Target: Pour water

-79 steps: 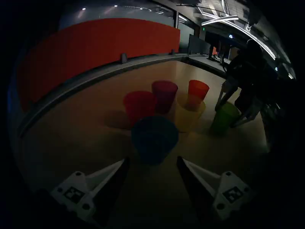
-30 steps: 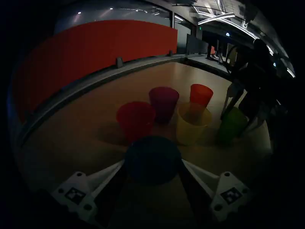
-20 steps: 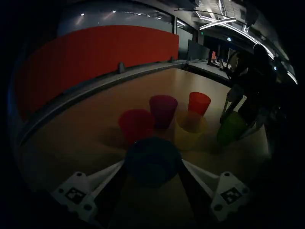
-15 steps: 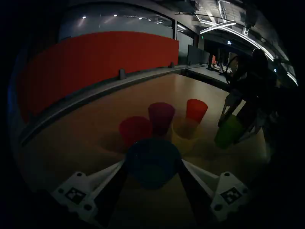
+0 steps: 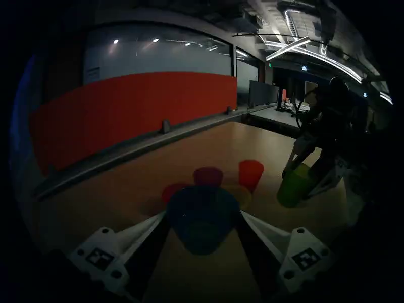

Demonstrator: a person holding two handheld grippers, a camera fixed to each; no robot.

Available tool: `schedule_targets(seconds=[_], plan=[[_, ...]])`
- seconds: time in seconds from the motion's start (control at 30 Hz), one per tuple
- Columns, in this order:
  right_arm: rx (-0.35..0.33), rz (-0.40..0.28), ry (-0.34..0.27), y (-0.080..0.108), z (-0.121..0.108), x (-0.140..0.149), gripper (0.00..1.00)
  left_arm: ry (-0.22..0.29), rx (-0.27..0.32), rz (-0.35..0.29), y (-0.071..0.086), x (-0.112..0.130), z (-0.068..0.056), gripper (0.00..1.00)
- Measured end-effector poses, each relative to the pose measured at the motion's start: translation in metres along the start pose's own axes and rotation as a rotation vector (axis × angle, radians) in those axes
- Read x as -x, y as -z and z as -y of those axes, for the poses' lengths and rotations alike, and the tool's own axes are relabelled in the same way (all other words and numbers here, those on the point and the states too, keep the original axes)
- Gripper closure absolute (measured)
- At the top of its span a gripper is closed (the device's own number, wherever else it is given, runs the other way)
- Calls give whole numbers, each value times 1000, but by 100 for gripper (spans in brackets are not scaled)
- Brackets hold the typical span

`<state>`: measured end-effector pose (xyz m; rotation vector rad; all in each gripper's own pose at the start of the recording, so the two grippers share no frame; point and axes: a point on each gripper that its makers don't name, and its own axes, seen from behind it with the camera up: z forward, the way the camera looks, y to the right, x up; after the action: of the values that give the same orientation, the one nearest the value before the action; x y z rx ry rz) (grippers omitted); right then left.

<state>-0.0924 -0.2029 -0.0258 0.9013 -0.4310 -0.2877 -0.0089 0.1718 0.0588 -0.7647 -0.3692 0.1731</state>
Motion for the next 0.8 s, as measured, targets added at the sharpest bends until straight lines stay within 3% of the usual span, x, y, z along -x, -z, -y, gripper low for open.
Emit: schedule_targets(seconds=[0.4, 0.8], plan=[[32, -122, 0, 17, 0, -38, 1, -17, -18, -104, 28, -39, -17, 14], [57, -216, -5, 31, 1, -68, 1, -16, -19, -158, 43, -58, -27, 14]])
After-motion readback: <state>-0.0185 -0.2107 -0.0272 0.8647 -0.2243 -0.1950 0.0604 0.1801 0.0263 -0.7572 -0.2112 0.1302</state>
